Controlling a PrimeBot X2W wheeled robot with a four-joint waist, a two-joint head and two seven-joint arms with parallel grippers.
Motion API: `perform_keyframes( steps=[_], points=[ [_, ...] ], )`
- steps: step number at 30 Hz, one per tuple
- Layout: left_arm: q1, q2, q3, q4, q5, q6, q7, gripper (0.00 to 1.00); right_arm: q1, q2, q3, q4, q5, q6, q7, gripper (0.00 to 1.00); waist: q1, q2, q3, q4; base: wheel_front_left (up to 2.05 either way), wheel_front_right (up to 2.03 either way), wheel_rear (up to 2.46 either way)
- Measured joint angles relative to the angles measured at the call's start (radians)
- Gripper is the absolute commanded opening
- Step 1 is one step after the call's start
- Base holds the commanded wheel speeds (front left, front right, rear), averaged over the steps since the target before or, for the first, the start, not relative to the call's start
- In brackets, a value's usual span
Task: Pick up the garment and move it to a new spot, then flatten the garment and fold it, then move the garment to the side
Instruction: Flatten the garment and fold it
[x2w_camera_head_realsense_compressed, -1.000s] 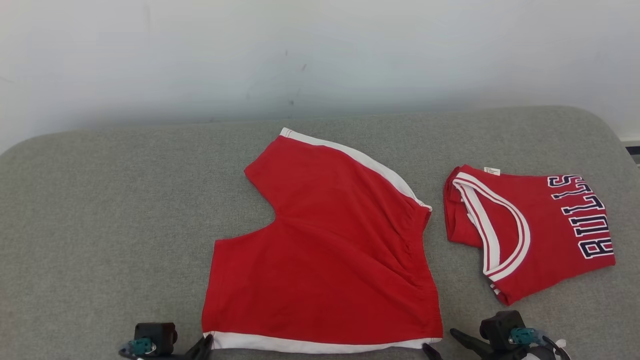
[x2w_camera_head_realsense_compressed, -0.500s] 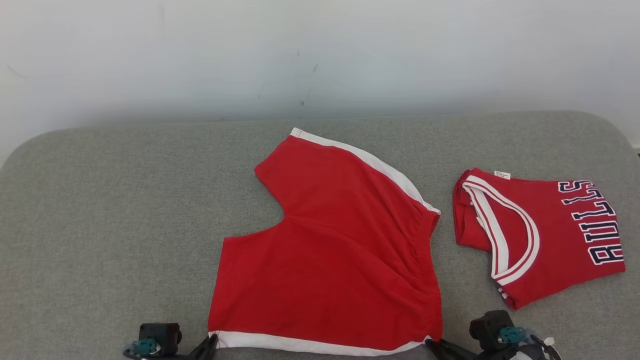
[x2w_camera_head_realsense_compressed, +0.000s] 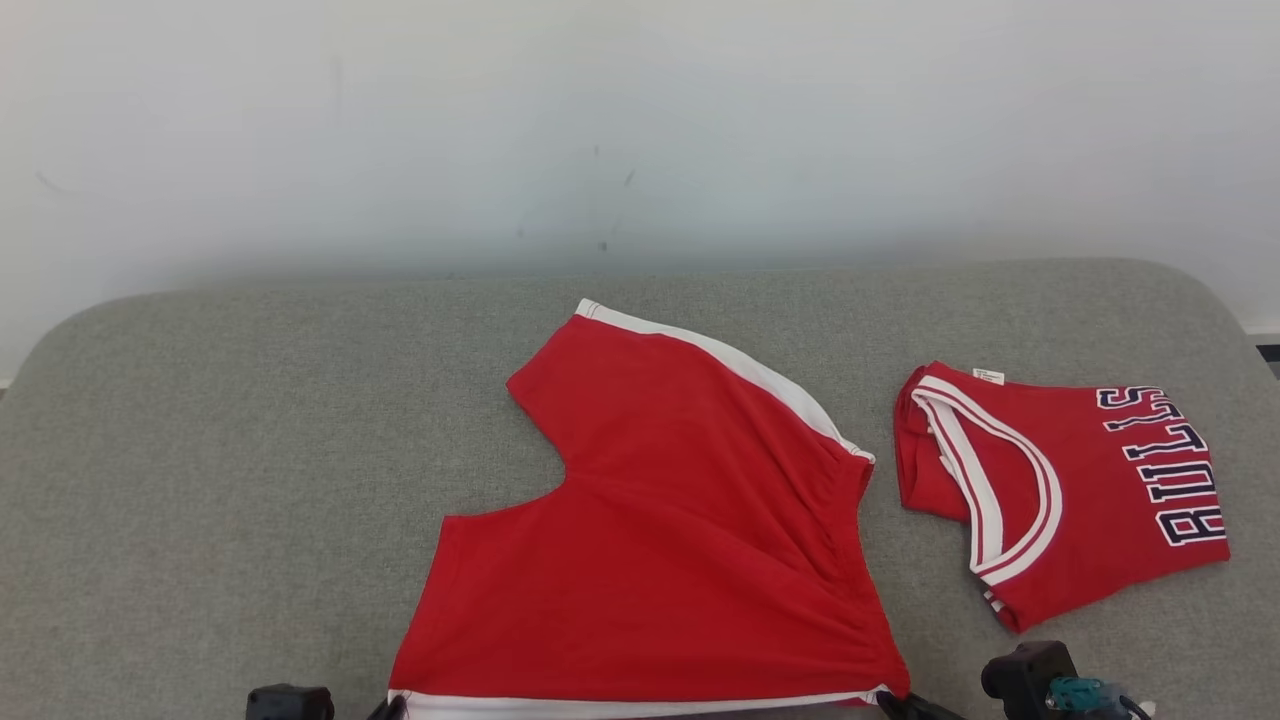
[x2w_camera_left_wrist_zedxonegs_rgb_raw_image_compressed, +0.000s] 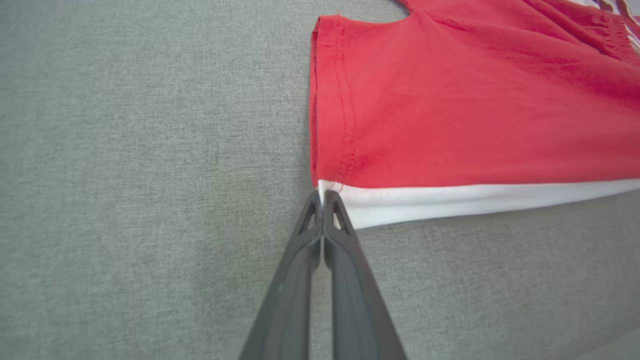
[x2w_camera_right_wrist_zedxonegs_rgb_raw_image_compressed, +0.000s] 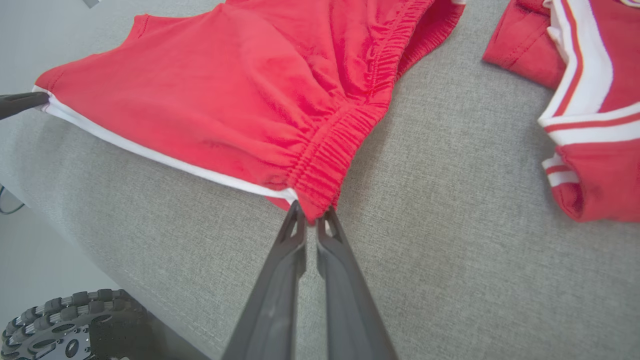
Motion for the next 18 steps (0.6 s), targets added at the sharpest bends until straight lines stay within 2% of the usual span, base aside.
perform_keyframes(
  steps=[10, 18],
  points=[
    [0.009, 0.024, 0.0, -0.107, -0.001, -0.002, 0.024, 0.0, 0.026, 0.006, -0.015, -0.099, 0.074, 0.004, -0.007, 0.0, 0.0, 0.0, -0.003, -0.012, 0.0, 0.0, 0.0],
    [-0.171, 0.095, 0.02, -0.147, -0.014, -0.039, 0.086, 0.0, -0.02, -0.003, -0.039, -0.158, 0.136, 0.006, 0.021, 0.0, 0.0, 0.0, 0.037, -0.022, 0.0, 0.0, 0.0]
  ],
)
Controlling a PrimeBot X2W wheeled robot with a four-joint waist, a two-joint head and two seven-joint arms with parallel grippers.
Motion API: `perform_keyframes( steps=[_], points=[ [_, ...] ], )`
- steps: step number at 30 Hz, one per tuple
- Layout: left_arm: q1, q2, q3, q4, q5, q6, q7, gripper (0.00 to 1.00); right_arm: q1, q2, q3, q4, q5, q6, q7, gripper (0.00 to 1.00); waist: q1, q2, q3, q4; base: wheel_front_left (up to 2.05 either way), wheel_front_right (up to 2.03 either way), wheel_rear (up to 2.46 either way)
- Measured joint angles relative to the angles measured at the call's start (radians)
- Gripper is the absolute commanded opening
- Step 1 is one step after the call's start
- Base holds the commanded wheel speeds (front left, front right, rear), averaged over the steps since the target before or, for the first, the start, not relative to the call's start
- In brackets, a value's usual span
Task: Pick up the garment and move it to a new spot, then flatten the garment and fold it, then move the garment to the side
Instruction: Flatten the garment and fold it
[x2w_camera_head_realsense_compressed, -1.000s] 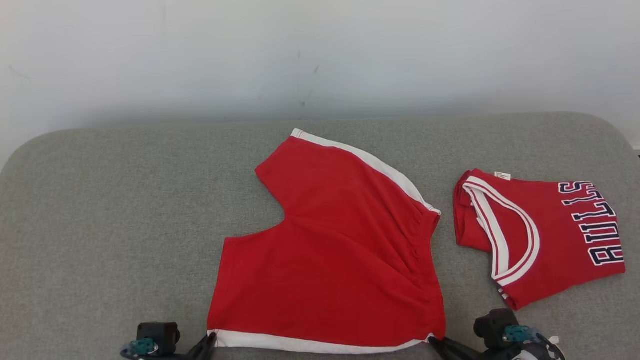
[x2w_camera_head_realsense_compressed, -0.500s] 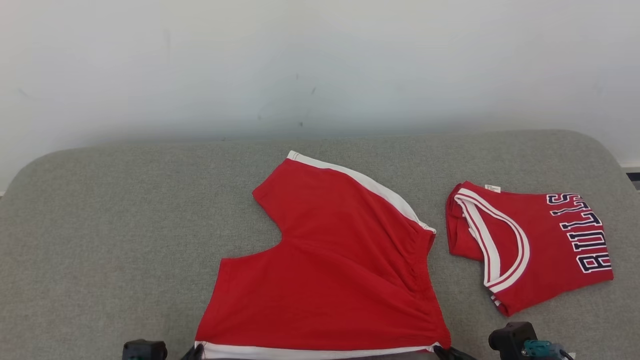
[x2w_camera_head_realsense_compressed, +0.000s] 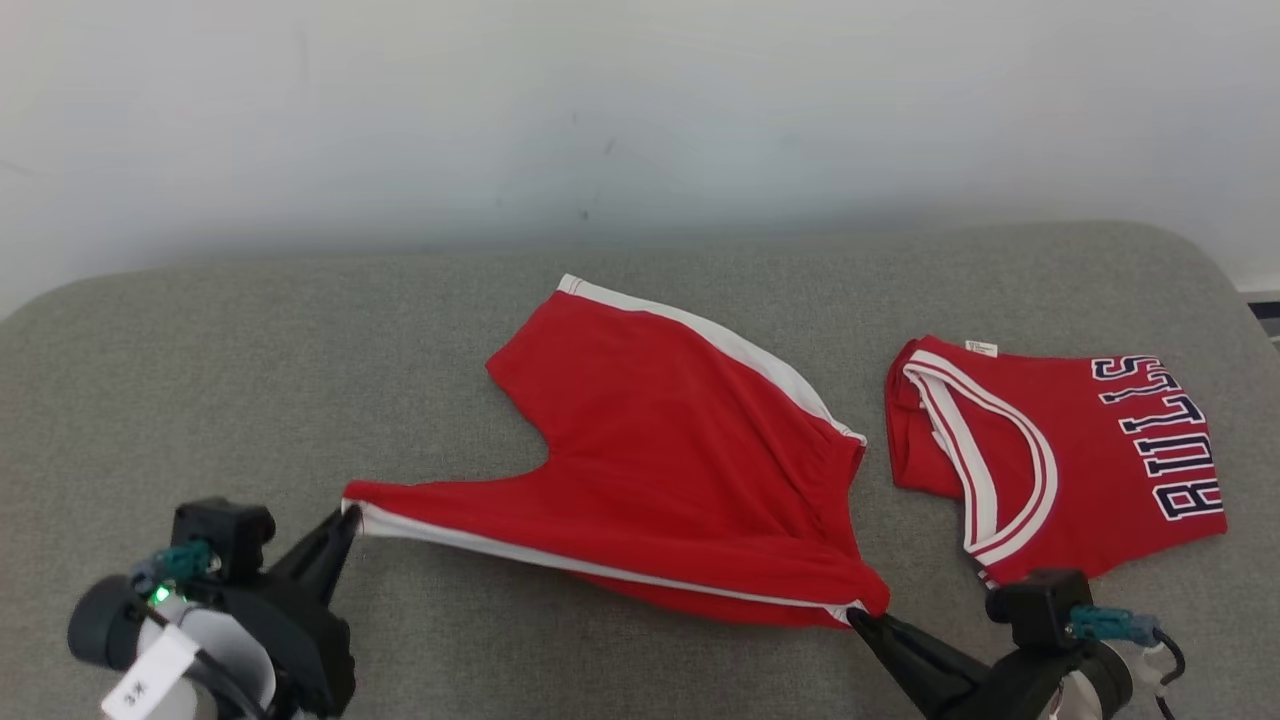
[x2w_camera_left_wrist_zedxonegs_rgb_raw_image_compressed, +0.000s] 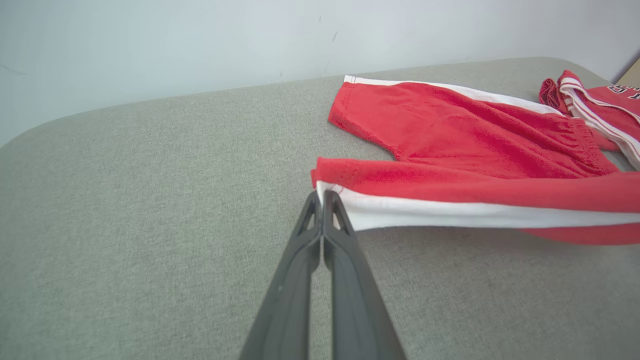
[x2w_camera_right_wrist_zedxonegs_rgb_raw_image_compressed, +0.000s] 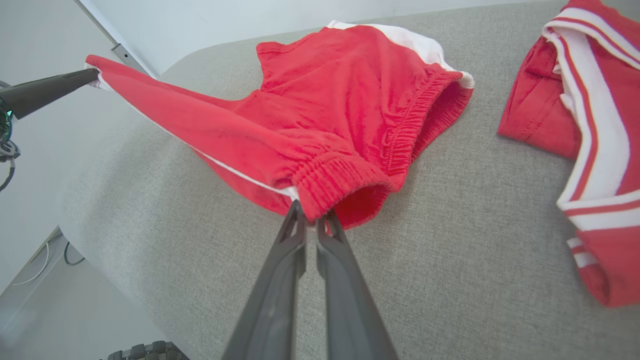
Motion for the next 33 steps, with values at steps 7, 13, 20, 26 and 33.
perform_keyframes(
  steps=[7, 13, 20, 26, 33],
  points=[
    [-0.201, 0.027, 0.002, 0.026, -0.044, -0.024, 0.073, 0.0, -0.114, 0.029, -0.005, -0.003, 0.043, 0.003, 0.048, 0.0, 0.0001, 0.0, 0.065, -0.014, 0.0, 0.0, 0.0],
    [-0.388, 0.057, 0.002, 0.083, -0.063, -0.025, 0.134, 0.0, -0.272, 0.072, -0.013, 0.016, 0.069, 0.004, 0.091, 0.0, 0.0002, 0.0001, 0.138, -0.034, 0.0, 0.0, 0.0],
    [-0.537, 0.084, -0.03, 0.182, -0.072, -0.025, 0.187, 0.0, -0.416, 0.139, -0.028, 0.089, 0.114, 0.004, 0.115, 0.0, 0.0003, 0.0001, 0.22, -0.073, 0.0, 0.0, 0.0],
    [-0.639, 0.109, -0.121, 0.23, -0.099, -0.025, 0.206, 0.0, -0.469, 0.169, -0.029, 0.151, 0.129, 0.004, 0.128, 0.0, 0.0003, 0.0002, 0.277, -0.117, 0.0, 0.0, 0.0],
    [-0.735, 0.141, -0.2, 0.283, -0.117, -0.025, 0.211, 0.0, -0.519, 0.212, -0.028, 0.207, 0.144, 0.004, 0.124, 0.0, 0.0002, 0.0002, 0.327, -0.173, 0.0, 0.0, 0.0]
  ],
)
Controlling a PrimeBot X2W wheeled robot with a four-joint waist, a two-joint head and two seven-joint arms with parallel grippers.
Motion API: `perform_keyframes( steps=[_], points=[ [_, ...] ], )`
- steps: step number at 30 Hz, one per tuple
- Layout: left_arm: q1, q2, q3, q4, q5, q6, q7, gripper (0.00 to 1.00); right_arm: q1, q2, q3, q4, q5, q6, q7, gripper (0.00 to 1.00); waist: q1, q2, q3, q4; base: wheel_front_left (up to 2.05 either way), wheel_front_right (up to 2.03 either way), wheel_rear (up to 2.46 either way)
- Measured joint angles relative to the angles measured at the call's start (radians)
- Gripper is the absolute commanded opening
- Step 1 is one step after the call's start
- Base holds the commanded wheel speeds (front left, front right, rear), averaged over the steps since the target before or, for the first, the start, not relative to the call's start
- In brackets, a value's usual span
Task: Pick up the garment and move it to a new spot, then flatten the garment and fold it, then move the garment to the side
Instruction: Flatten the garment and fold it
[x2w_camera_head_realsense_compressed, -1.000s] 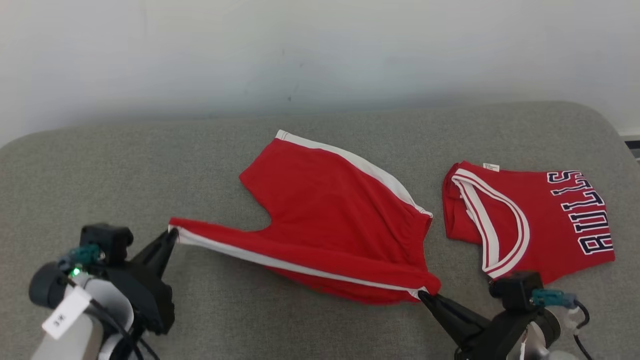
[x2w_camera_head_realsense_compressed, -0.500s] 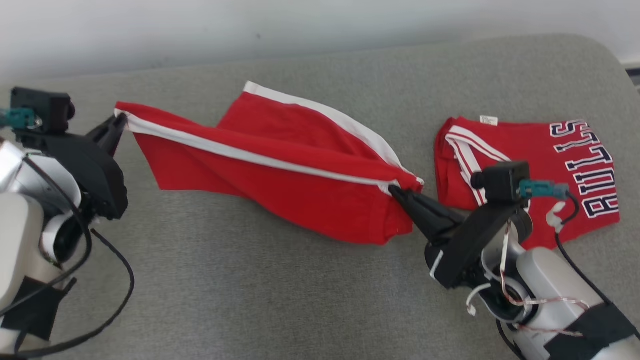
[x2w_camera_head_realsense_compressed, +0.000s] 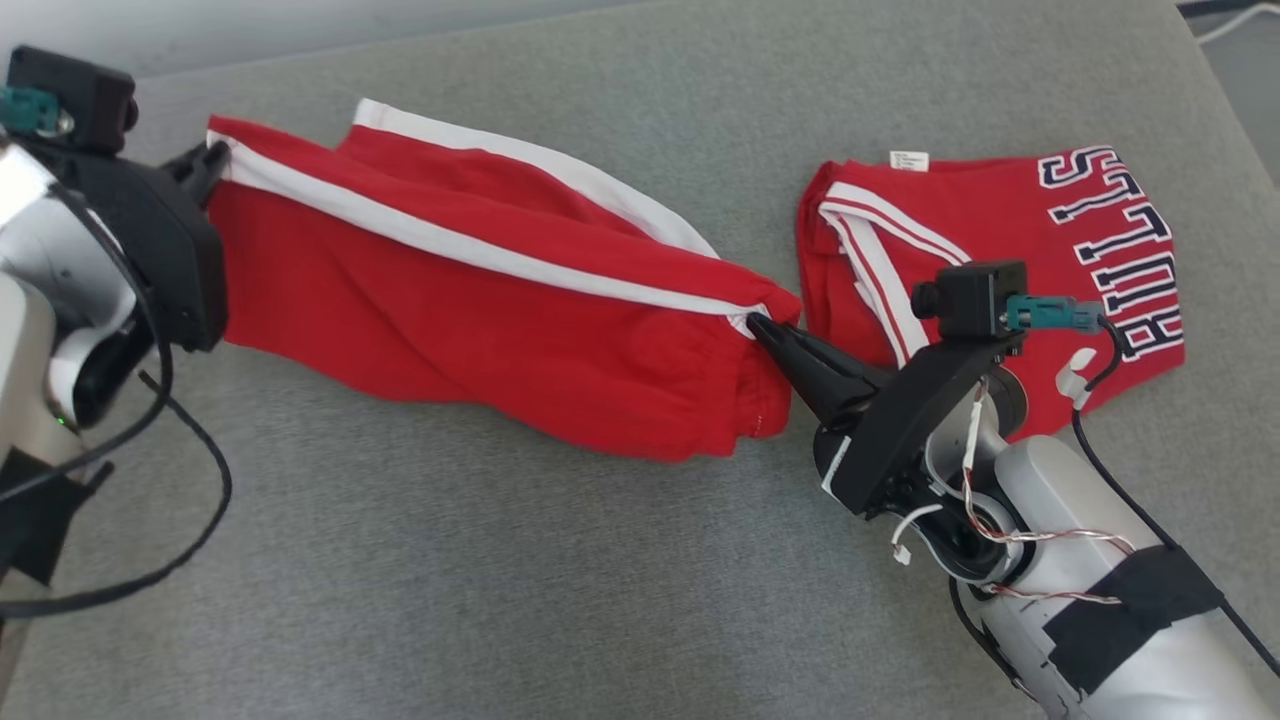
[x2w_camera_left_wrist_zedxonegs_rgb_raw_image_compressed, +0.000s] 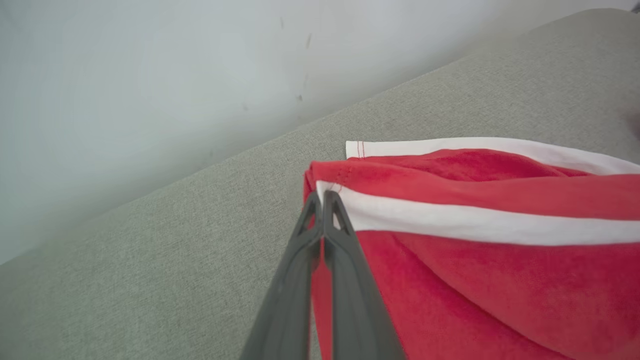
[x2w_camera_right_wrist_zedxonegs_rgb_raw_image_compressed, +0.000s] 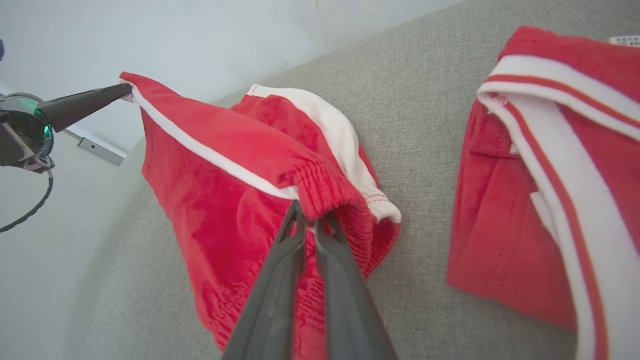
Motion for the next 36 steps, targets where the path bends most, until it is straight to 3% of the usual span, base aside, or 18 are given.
perform_keyframes(
  steps=[8, 21, 22, 23, 24, 25, 26, 27, 28, 36],
  points=[
    [-0.106, 0.043, -0.076, 0.049, -0.018, 0.0, -0.002, 0.0, -0.061, 0.056, 0.019, 0.037, 0.001, 0.0, -0.021, 0.0, 0.0, 0.0, 0.055, -0.053, 0.0, 0.0, 0.0],
    [-0.238, 0.052, -0.193, 0.14, -0.054, 0.0, -0.072, 0.0, -0.137, 0.087, 0.056, 0.085, -0.012, 0.003, -0.084, 0.0, -0.0001, 0.0, 0.148, -0.105, 0.0, 0.0, 0.0],
    [-0.244, 0.053, -0.202, 0.15, -0.054, 0.0, -0.077, 0.07, -0.142, 0.088, 0.058, 0.088, -0.014, 0.003, -0.092, 0.0, -0.0001, 0.0, 0.153, -0.107, 0.0, 0.0, 0.0],
    [-0.249, 0.052, -0.206, 0.16, -0.054, 0.0, -0.094, 0.53, -0.147, 0.088, 0.061, 0.093, -0.017, 0.003, -0.093, 0.0, -0.0001, 0.0, 0.157, -0.109, 0.0, 0.0, 0.0],
    [-0.249, 0.052, -0.206, 0.16, -0.054, 0.0, -0.094, 0.98, -0.147, 0.088, 0.061, 0.093, -0.017, 0.003, -0.093, 0.04, -0.0001, 0.0, 0.157, -0.109, 0.0, 0.0, 0.0],
    [-0.254, 0.049, -0.21, 0.178, -0.061, 0.0, -0.117, 1.0, -0.15, 0.089, 0.067, 0.098, -0.017, 0.003, -0.106, 0.11, -0.0001, 0.0, 0.163, -0.111, 0.0, 0.0, 0.0],
    [-0.254, 0.049, -0.21, 0.178, -0.061, 0.0, -0.117, 1.0, -0.15, 0.089, 0.067, 0.098, -0.017, 0.003, -0.106, 0.3, -0.0001, 0.0, 0.163, -0.111, 0.0, 0.0, 0.0],
    [-0.261, 0.046, -0.216, 0.189, -0.061, 0.0, -0.126, 1.0, -0.15, 0.089, 0.067, 0.101, -0.017, 0.003, -0.113, 0.73, -0.0001, 0.0, 0.165, -0.11, 0.0, 0.0, 0.0],
    [-0.268, 0.039, -0.215, 0.205, -0.061, 0.0, -0.137, 1.0, -0.151, 0.089, 0.067, 0.105, -0.018, 0.003, -0.119, 1.0, -0.0001, 0.0, 0.166, -0.108, 0.0, 0.0, 0.0],
    [-0.283, 0.023, -0.228, 0.273, -0.089, 0.0, -0.246, 1.0, -0.158, 0.08, 0.088, 0.119, -0.024, 0.003, -0.163, 1.0, -0.0001, 0.0, 0.146, -0.084, 0.0, 0.0, 0.0]
  ],
)
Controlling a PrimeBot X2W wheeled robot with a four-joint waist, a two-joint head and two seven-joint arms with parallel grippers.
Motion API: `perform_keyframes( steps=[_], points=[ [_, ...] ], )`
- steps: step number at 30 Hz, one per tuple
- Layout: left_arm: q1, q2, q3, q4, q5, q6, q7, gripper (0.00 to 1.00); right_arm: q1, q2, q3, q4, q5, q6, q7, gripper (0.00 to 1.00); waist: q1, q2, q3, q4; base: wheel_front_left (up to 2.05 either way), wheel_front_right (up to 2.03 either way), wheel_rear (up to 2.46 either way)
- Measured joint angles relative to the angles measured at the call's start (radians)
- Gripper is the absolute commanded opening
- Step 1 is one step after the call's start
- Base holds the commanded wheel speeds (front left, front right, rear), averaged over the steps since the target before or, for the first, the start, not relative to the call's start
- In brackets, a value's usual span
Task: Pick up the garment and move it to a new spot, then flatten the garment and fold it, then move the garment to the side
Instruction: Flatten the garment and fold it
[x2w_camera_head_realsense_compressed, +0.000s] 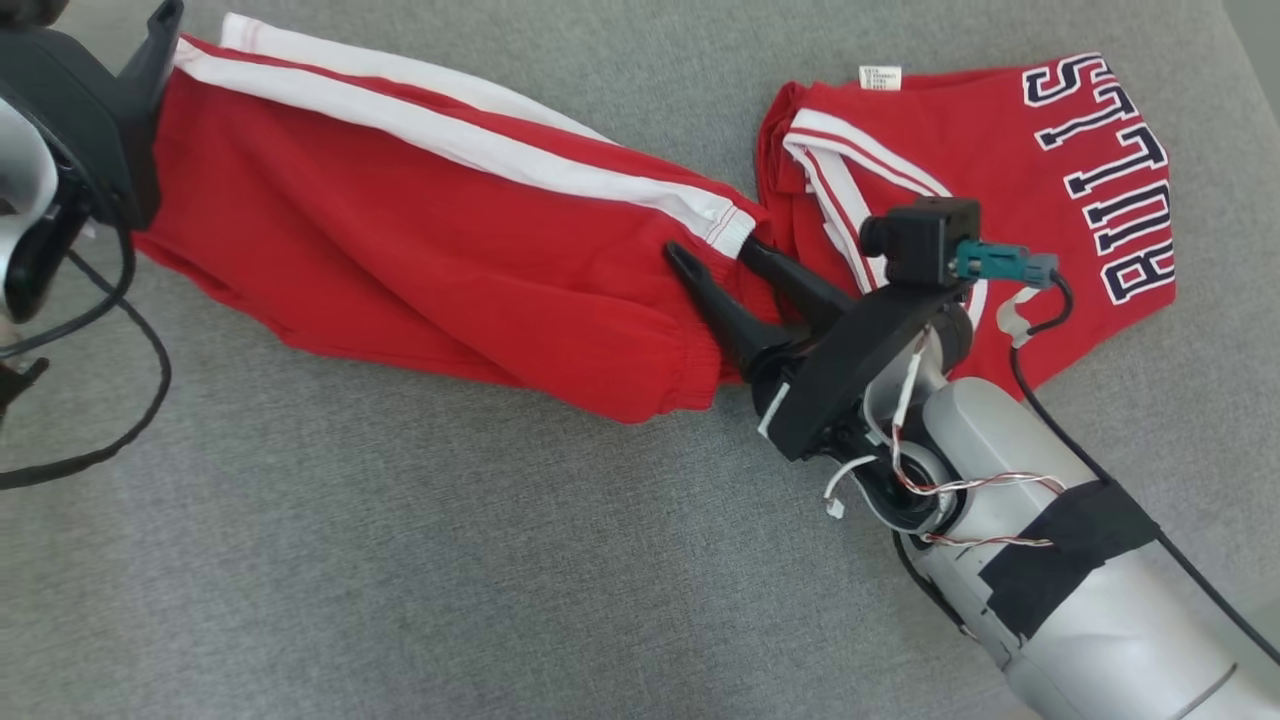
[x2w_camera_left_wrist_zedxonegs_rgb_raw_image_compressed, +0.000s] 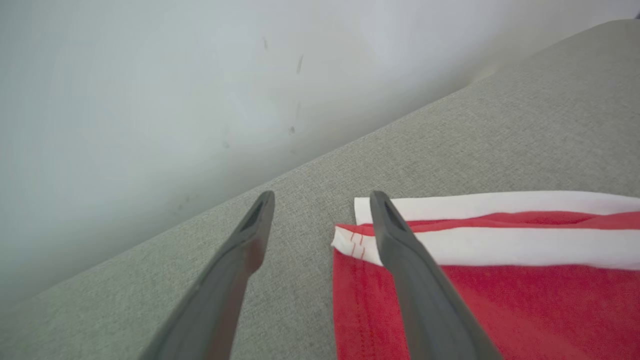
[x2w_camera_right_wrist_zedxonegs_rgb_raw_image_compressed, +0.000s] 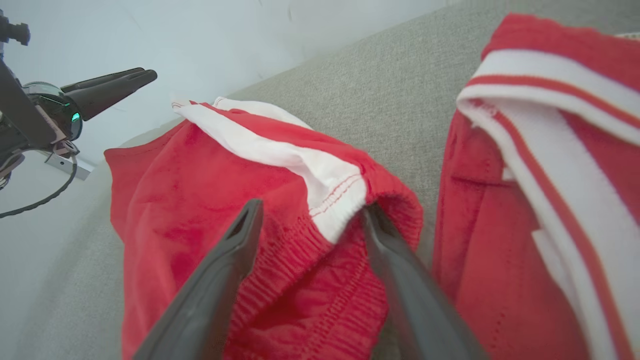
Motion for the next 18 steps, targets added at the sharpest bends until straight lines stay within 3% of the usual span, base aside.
perform_keyframes(
  steps=[8, 18],
  points=[
    [0.097, -0.029, -0.018, 0.026, -0.06, 0.0, -0.095, 1.0, 0.037, -0.054, 0.016, 0.002, -0.02, 0.0, -0.06, 1.0, -0.0002, 0.0, -0.055, 0.035, 0.0, 0.0, 0.0],
    [0.233, -0.042, -0.029, 0.02, -0.17, 0.0, -0.174, 1.0, 0.101, -0.076, 0.035, -0.016, -0.036, 0.0, -0.123, 1.0, -0.0003, -0.0001, -0.14, 0.081, 0.0, 0.0, 0.0]
  ],
)
